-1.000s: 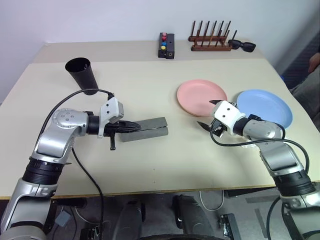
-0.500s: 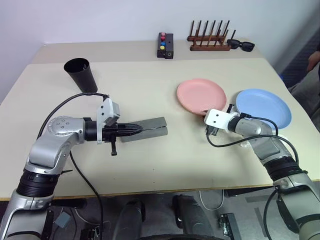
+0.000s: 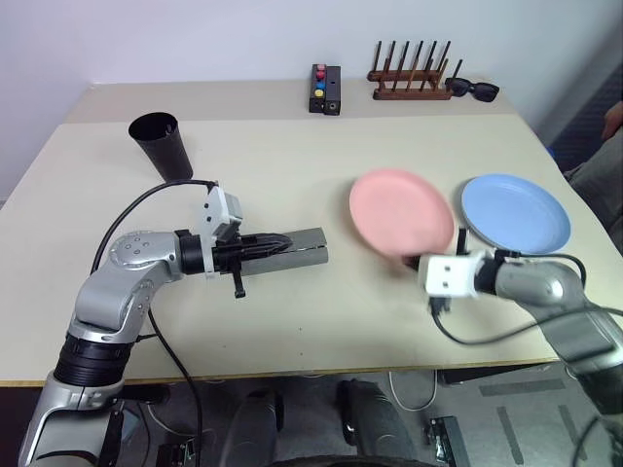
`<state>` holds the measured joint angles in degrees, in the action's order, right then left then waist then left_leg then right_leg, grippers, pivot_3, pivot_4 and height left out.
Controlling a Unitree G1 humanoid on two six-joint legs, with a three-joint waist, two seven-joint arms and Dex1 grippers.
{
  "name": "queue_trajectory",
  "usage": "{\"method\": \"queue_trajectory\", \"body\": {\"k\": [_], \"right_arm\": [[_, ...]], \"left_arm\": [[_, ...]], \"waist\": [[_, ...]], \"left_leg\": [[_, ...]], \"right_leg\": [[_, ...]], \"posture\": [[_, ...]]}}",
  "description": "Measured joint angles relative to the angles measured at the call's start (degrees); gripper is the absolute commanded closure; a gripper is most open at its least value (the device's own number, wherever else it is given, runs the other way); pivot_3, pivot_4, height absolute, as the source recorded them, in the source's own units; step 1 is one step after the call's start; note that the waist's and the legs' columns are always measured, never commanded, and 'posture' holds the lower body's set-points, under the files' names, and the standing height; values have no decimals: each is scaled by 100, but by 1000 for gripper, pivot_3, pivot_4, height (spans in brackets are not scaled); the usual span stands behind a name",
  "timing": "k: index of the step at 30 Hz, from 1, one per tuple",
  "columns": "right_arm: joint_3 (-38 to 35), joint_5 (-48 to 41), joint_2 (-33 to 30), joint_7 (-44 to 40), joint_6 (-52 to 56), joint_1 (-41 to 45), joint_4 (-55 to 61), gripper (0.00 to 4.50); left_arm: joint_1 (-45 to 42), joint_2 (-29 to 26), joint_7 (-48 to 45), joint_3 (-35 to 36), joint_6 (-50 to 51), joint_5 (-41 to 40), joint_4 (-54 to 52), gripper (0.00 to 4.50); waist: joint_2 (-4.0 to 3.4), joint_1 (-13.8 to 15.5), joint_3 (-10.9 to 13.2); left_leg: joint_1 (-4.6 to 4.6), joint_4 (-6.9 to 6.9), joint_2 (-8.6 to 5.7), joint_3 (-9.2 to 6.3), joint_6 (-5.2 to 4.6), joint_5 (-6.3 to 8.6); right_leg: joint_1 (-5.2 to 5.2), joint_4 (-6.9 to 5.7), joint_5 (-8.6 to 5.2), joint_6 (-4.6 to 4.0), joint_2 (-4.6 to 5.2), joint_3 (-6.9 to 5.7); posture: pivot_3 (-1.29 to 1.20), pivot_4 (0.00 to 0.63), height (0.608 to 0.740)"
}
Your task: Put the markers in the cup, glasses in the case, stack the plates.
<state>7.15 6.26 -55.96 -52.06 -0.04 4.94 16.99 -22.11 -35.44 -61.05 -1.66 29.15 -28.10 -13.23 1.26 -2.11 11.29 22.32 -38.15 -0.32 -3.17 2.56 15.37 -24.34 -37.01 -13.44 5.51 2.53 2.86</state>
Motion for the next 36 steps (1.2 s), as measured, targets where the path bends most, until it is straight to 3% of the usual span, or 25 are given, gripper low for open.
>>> {"method": "queue_trajectory", "body": {"k": [3, 7, 15, 19, 26, 33, 36], "right_arm": [[-94, -153, 0, -131, 398, -162, 442, 3523], [-170, -176, 13, -112, 579, -187, 621, 1562], [-1659, -1794, 94, -314, 2102, -382, 1664, 1562], [-2068, -1716, 90, 152, 2455, -16, 1043, 1562], [-1583, -796, 300, 1113, 2255, 733, -1274, 1562], [-1171, -563, 607, 1277, 1816, 1311, -2888, 1562], [-1022, -456, 721, 1342, 1513, 1445, -3296, 2416]], "left_arm": [[-32, 109, -18, -158, -61, 0, -26, 4500], [-35, 199, -22, -250, -98, 0, -34, 4500], [-81, 334, -15, -359, -115, -5, -35, 4500], [-146, 551, 23, -433, -140, -5, -35, 4500], [-262, 756, 148, -563, -196, 22, -24, 4500], [-256, 844, 275, -614, -199, 13, -47, 4500], [-253, 855, 341, -613, -199, 13, -58, 4500]], "waist": [[-1, -32, -1], [0, -22, -1], [1, 34, -1], [1, 101, -1], [-1, 125, -1], [-6, 100, -2], [-6, 101, -2]], "left_leg": [[-6, -6, 0, 9, 1, 0], [-6, -6, 0, 8, 1, -1], [-3, -8, 0, 5, 1, -1], [-4, -10, -1, 11, 1, -1], [-1, -6, -2, 12, 1, -1], [-4, -4, -1, 13, 1, -1], [-3, -4, -2, 13, 1, -1]], "right_leg": [[4, 0, -5, -9, 1, 5], [5, 0, -5, -10, 0, 4], [7, 2, -4, -7, 2, 4], [8, 6, -7, -14, 2, 5], [6, 12, -5, -12, 3, 5], [5, 7, -3, -8, 1, 6], [5, 8, 1, 0, 0, 6]], "posture": [[0, 150, 735], [0, 150, 735], [0, 150, 735], [0, 150, 735], [0, 150, 735], [0, 150, 735], [0, 150, 735]]}}
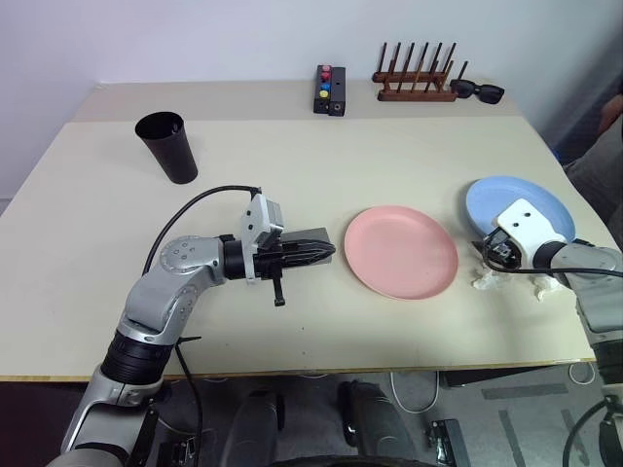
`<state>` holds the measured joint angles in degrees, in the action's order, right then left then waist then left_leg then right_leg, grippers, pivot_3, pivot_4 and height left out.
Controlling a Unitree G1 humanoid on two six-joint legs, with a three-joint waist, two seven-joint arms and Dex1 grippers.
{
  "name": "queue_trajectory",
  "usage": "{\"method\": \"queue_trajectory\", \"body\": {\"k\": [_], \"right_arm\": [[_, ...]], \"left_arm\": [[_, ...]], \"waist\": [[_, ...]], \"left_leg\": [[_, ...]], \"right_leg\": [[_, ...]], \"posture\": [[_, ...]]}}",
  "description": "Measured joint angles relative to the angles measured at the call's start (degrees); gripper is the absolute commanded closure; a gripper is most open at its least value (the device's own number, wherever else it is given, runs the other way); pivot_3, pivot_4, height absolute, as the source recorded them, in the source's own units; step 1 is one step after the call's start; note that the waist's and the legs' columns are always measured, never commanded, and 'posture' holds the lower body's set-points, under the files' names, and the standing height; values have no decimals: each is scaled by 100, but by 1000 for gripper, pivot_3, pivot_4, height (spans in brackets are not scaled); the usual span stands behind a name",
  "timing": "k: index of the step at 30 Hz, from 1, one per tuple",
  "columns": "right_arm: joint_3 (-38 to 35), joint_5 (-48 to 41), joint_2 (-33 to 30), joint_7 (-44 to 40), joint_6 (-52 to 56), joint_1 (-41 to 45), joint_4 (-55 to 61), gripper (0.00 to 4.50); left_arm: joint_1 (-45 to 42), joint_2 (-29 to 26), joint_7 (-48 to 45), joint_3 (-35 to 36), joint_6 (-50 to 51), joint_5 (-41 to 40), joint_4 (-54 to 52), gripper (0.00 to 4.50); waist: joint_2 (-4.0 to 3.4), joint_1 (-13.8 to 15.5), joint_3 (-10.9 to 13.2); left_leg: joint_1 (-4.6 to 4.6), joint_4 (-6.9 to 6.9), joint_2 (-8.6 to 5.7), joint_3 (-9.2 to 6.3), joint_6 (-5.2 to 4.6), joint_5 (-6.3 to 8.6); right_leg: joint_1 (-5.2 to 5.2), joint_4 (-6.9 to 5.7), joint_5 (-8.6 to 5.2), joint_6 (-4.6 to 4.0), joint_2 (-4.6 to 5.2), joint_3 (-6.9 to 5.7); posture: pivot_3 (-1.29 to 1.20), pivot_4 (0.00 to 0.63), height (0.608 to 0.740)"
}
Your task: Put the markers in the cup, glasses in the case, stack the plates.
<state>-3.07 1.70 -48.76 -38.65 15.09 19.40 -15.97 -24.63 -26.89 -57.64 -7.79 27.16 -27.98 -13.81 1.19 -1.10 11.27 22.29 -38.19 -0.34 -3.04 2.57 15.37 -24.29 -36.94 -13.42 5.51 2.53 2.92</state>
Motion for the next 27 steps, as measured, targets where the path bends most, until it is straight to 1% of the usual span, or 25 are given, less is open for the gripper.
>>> {"method": "queue_trajectory", "body": {"k": [4, 11, 15, 18, 20, 22, 24, 27], "right_arm": [[40, 73, 29, 52, -216, 63, -270, 4447], [26, 173, 34, 268, -422, 108, -299, 4486], [-11, 287, -80, 374, -594, -71, 201, 4486], [-131, 378, -322, 366, -812, -308, 881, 4486], [-278, 183, -369, 151, -836, -458, 1548, 4486], [-334, -274, -376, -276, -682, -665, 2404, 4486], [-241, -832, -376, -747, -358, -956, 3329, 4486], [178, -1258, -287, -1084, 119, -1225, 4195, 4486]], "left_arm": [[48, -5, 44, 2, 0, -4, -68, 4500], [164, -13, 56, 5, -7, -8, -105, 4500], [147, -12, 100, 11, -165, 51, -27, 4500], [110, -29, 177, 82, -306, 155, 206, 4500], [47, -34, 218, 203, -390, 174, 393, 4500], [-71, -83, 248, 282, -441, 199, 535, 4500], [-118, -142, 254, 392, -551, 230, 687, 4500], [-136, -233, 272, 532, -640, 259, 929, 4500]], "waist": [[0, 3, 0], [-1, 2, 0], [-3, 4, 0], [-6, 8, 1], [-5, -8, 0], [-6, -3, 1], [-6, 8, 0], [-5, 19, 1]], "left_leg": [[0, 0, -1, 0, 0, 0], [0, 0, -1, -1, 0, 0], [0, 1, 0, -1, 0, 0], [0, 0, -1, -1, 0, 0], [-1, 1, 2, -2, 0, 0], [-1, 2, 5, -7, 0, 0], [0, 6, 6, -11, 0, 0], [3, 0, 4, -10, 0, 0]], "right_leg": [[0, 0, 2, 3, 1, 1], [0, -1, -1, -1, 0, 1], [-1, -1, 0, 0, 0, 1], [-1, -1, -1, -1, 0, 1], [-1, -1, 0, 1, -5, 1], [-1, -1, 2, 6, -9, -1], [-1, -1, 2, 7, -10, -2], [0, 1, 0, 3, -2, -4]], "posture": [[0, 150, 735], [0, 150, 735], [0, 150, 735], [0, 150, 735], [0, 150, 735], [0, 150, 735], [0, 150, 735], [0, 150, 735]]}}
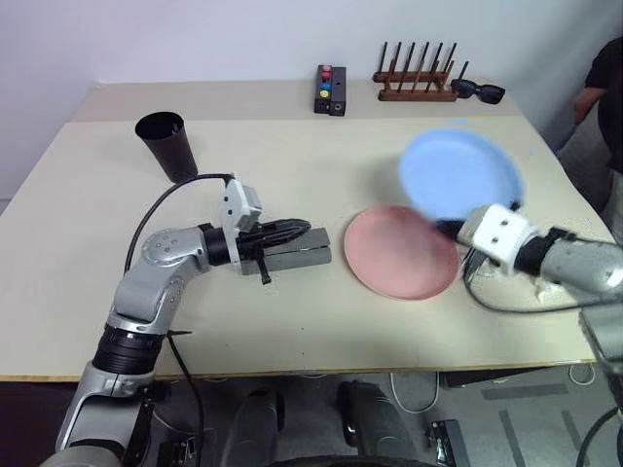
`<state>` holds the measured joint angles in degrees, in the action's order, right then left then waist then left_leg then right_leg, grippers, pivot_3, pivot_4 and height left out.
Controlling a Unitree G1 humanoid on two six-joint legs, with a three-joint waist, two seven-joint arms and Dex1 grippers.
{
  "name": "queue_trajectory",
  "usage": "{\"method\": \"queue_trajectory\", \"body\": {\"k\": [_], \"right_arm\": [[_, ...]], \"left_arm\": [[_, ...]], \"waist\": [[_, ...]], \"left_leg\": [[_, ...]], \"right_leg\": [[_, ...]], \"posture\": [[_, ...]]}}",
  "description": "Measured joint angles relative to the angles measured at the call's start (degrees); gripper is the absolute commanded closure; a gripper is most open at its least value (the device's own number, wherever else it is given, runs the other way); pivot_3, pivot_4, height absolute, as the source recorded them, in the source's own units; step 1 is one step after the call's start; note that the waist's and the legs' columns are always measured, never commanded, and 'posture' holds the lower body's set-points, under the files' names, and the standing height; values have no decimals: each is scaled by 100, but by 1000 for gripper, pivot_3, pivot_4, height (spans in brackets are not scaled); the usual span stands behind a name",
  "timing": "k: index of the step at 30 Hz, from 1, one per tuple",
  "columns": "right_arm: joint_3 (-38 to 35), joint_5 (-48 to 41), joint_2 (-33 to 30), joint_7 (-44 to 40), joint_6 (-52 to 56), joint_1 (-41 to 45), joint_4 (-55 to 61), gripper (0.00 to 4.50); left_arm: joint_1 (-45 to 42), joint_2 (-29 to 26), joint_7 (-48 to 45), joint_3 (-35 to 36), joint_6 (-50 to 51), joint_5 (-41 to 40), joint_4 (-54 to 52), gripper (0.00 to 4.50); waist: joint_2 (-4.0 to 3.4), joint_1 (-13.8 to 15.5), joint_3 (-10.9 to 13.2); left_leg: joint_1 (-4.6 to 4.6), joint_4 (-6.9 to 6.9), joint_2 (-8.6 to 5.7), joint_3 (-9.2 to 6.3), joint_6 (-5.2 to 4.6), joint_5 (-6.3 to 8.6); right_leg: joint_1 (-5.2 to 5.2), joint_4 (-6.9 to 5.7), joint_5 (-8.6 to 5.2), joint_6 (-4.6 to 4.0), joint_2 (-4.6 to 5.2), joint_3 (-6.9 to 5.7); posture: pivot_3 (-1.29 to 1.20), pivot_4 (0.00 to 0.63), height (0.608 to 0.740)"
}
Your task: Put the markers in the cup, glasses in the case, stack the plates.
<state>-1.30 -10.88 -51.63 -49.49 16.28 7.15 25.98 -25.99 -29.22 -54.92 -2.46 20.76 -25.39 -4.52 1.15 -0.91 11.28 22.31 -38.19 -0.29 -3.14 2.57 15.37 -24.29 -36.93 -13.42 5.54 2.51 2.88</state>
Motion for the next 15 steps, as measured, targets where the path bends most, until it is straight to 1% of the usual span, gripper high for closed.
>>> {"method": "queue_trajectory", "body": {"k": [5, 9, 12, 14, 15], "right_arm": [[429, 154, 166, 109, 391, -63, 132, 4486], [541, 316, 169, 154, 541, -59, 132, 4486], [529, 309, 44, -9, 607, -135, 164, 4486], [529, 259, -47, -164, 660, -255, 264, 3864], [529, 244, -70, -194, 673, -271, 281, 3622]], "left_arm": [[85, -75, -106, 22, 18, -63, -76, 4500], [167, -127, -120, 29, 27, -90, -241, 4500], [205, -145, -125, 26, 38, -92, -331, 4500], [243, -162, -123, 24, 51, -91, -346, 4500], [249, -163, -122, 24, 60, -91, -346, 4500]], "waist": [[1, 16, 0], [1, 14, 0], [1, 16, 0], [1, 15, 0], [1, 15, 0]], "left_leg": [[5, -5, -5, 7, 0, 0], [5, 0, -3, 4, 0, 0], [4, 0, -3, 4, 0, 0], [4, 0, -3, 4, 0, 0], [4, 0, -3, 4, 0, 0]], "right_leg": [[1, 10, -8, -15, 9, 2], [0, 12, -8, -14, 5, 0], [0, 12, -8, -14, 5, 0], [0, 12, -8, -14, 5, 0], [0, 12, -8, -14, 5, 0]], "posture": [[0, 150, 735], [0, 150, 735], [0, 150, 735], [0, 150, 735], [0, 150, 735]]}}
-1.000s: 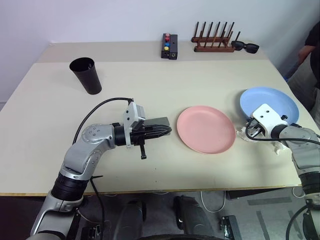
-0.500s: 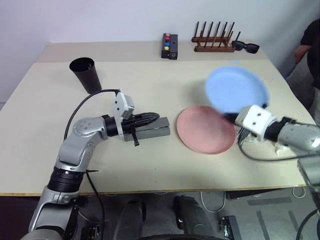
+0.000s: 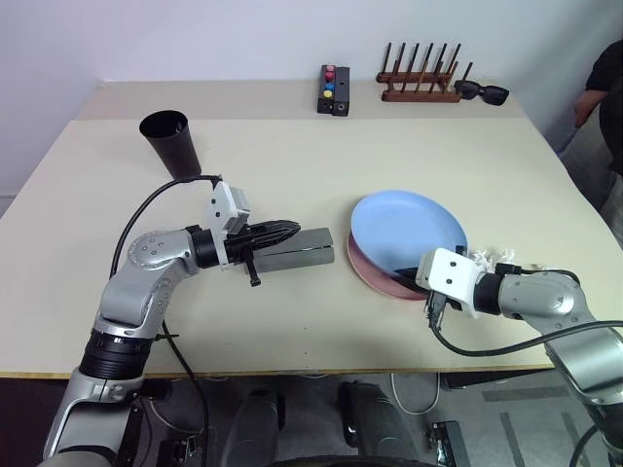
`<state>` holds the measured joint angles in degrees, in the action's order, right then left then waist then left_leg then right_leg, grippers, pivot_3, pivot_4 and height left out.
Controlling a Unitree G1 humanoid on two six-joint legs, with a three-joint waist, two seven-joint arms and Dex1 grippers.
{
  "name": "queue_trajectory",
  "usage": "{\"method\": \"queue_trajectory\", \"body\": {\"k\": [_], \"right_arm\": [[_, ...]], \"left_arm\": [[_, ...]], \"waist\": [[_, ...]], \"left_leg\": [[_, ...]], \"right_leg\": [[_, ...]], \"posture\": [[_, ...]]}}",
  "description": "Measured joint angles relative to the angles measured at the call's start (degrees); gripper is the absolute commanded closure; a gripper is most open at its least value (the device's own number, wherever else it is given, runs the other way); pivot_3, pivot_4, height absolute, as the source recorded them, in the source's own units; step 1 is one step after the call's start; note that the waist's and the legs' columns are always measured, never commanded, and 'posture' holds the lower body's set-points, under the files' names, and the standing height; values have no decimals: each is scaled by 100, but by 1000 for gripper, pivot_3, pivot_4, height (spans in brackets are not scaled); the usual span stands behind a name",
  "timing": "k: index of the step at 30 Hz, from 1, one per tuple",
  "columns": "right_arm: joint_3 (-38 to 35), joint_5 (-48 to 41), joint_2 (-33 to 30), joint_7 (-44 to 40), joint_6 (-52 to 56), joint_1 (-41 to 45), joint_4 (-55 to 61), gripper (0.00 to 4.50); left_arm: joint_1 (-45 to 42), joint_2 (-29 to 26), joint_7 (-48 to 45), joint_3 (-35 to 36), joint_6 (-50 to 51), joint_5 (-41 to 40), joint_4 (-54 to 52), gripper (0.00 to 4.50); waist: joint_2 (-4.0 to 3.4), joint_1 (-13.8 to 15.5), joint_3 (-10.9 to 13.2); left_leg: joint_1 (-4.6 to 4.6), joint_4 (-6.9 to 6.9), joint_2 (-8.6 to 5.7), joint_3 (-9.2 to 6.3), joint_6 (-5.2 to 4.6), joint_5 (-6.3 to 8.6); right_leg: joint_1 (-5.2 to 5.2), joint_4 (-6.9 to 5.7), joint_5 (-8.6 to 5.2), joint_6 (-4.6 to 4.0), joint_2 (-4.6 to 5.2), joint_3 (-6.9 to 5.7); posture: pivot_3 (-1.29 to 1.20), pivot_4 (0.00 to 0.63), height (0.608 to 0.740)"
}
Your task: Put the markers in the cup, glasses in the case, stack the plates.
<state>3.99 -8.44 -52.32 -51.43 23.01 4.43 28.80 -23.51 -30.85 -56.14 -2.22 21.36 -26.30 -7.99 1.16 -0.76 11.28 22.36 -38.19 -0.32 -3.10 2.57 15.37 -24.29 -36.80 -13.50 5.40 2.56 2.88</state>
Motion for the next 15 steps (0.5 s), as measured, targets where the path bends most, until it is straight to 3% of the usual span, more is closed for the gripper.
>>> {"method": "queue_trajectory", "body": {"k": [5, 15], "right_arm": [[-112, -2, -36, -37, -14, -20, 19, 1317], [-1864, -628, -126, -139, 277, -468, -88, 1317]], "left_arm": [[12, 0, 0, -17, 46, 0, -3, 4500], [7, 164, -54, -181, 114, -45, -260, 4500]], "waist": [[0, -5, 0], [2, 11, -1]], "left_leg": [[0, 0, 0, 1, 0, 0], [2, 0, 0, 1, 0, 0]], "right_leg": [[0, 1, 0, 0, 0, 0], [11, 22, 1, -1, 2, 0]], "posture": [[0, 150, 735], [0, 150, 735]]}}
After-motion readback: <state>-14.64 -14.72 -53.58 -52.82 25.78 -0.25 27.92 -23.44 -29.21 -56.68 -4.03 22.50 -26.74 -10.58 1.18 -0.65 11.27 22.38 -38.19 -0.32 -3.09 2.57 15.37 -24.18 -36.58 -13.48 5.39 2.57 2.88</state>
